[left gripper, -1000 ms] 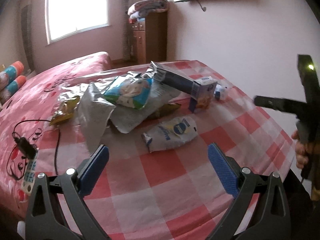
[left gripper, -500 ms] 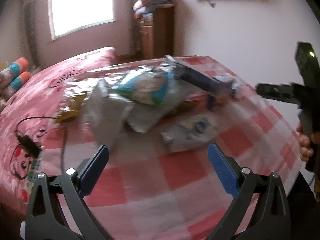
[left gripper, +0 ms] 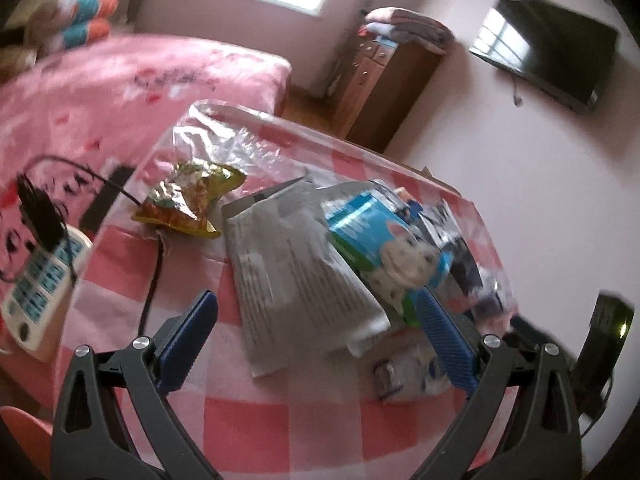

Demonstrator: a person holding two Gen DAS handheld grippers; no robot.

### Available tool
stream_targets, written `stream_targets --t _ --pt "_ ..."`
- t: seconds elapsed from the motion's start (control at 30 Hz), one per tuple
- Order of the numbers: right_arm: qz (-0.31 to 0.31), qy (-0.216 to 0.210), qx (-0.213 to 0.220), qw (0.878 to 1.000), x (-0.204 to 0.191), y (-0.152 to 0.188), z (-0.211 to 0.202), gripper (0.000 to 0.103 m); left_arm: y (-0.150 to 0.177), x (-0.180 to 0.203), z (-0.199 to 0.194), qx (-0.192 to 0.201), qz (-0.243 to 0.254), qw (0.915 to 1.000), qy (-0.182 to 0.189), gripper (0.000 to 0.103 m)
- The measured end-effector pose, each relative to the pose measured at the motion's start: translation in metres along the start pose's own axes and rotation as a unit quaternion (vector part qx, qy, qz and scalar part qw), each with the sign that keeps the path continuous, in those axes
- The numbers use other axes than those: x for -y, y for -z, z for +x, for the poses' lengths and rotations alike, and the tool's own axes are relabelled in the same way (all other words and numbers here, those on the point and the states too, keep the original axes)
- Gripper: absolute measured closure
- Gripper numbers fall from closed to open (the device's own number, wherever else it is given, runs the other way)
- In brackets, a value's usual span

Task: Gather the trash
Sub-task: 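Grasp the grey paper bag with the left tool while the right tool grasps the Vinda tissue pack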

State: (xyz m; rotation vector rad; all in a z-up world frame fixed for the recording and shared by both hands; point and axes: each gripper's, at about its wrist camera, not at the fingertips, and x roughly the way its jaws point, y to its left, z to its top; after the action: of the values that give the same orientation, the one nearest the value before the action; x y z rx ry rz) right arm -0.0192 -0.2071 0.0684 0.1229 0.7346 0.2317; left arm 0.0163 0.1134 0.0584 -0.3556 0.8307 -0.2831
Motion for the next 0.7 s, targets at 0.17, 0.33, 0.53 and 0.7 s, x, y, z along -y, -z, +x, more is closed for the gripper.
stream_targets --t 0.17,0.33,0.53,0.7 --pt "0.007 -0.001 -0.001 1.0 0.006 -0.004 0.008 0.01 -0.016 -0.008 0.023 -0.012 -0.031 0.9994 0.003 0.004" --pt "0.005 -0.004 0.001 1.0 0.008 -0.007 0.014 0.01 -0.024 -0.014 0.047 -0.028 -0.039 0.9987 -0.017 0.004" --pt "0.002 -0.005 0.002 1.0 0.008 -0.009 0.023 0.01 -0.02 -0.025 0.065 -0.045 -0.056 0.9972 -0.021 0.017" --pt "-0.002 0.01 0.005 1.0 0.009 -0.012 0.03 0.016 -0.016 -0.022 0.066 -0.038 -0.051 0.9974 -0.033 0.026"
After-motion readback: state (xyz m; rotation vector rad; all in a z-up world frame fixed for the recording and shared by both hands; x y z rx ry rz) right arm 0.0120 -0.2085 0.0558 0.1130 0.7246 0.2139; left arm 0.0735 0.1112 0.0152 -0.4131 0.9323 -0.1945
